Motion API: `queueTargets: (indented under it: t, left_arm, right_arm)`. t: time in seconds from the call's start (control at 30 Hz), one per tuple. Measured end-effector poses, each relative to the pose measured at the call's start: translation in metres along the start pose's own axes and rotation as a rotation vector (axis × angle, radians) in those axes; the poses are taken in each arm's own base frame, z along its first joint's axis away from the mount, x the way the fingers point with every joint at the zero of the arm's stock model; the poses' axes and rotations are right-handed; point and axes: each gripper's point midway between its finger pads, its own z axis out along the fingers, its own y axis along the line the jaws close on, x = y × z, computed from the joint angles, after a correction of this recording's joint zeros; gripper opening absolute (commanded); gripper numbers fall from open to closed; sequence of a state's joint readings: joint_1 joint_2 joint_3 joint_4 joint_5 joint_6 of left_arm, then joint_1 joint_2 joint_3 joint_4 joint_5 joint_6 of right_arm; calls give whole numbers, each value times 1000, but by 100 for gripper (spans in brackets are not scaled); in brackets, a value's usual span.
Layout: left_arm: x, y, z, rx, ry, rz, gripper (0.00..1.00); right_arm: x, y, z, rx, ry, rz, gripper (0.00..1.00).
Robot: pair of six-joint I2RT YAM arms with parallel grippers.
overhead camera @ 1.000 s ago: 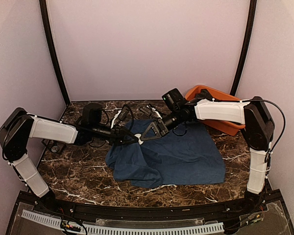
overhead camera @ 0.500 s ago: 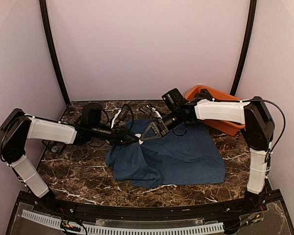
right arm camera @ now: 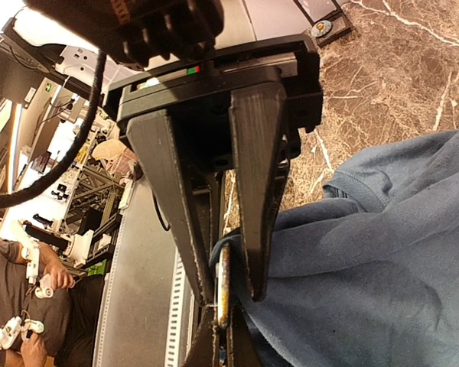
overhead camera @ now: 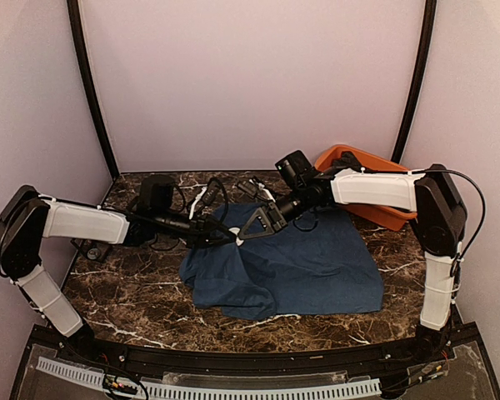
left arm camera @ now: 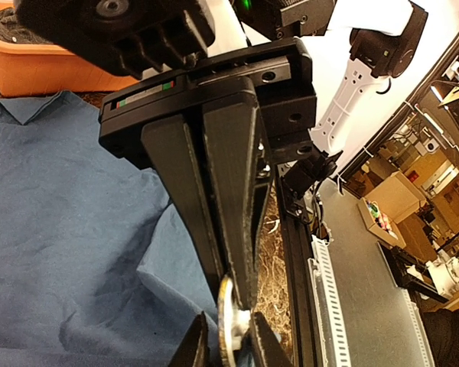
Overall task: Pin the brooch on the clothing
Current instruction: Pin the brooch to the flattened clothing.
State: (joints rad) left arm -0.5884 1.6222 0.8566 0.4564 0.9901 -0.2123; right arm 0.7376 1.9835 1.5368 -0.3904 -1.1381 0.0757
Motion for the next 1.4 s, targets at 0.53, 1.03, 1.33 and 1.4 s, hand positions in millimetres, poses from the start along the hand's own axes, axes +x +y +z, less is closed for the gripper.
queueTargets:
  t: [0.53,1.03,1.33,1.4]
  left_arm:
    - [2,9,1,-125,63,47,14]
    - [-1,2,0,-143,120,29,1]
    - [-1,6,-2,-193,205,12,1]
    - [0,8,-2,-220,218,21,1]
  right_arm:
    - [1,-7,-1,41,0,7,0]
    - [-2,-6,0,39,-5,-23,0]
    - [-1,-8,0,59,-3,-26,0]
    - [-1,-9,0,67,-2,-26,0]
